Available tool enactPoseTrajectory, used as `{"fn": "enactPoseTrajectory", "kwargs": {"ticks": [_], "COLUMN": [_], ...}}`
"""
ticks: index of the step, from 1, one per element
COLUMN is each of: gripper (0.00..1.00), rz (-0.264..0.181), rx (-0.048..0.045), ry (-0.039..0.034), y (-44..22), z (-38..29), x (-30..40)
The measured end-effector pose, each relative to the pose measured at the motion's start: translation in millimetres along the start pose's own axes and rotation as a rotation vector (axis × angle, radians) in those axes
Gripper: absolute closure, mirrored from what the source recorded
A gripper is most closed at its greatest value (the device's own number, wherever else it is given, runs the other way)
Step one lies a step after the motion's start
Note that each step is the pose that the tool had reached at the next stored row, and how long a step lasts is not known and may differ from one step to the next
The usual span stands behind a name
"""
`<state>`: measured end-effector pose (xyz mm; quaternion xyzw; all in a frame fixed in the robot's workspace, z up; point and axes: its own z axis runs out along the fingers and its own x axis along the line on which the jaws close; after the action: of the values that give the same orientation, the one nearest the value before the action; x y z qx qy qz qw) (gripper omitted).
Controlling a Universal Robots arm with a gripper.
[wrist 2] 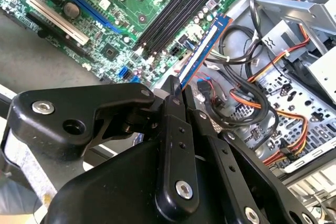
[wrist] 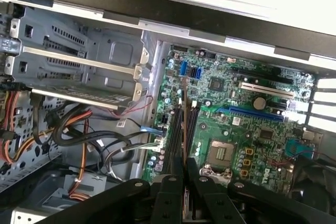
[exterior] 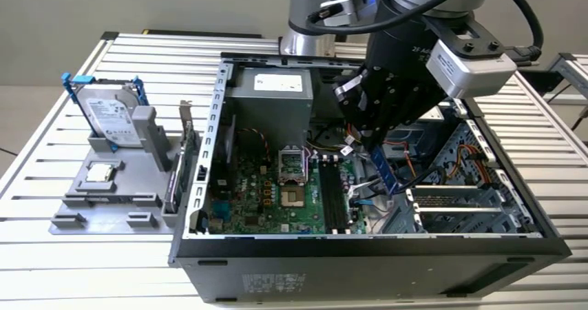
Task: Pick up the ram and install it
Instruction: 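Insert the ram into the slot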
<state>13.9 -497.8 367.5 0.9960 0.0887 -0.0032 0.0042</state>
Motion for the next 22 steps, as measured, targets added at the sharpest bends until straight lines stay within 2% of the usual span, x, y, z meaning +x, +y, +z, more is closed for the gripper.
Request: {"fn": "enactPoseTrajectory", "kwargs": {"ticks": [22], "gripper": [1.00], "rz": [0.004], "rx": [0.0001], "ry": [0.0000], "y": [-9.7], "z": [7.4], "x": [7.4]}}
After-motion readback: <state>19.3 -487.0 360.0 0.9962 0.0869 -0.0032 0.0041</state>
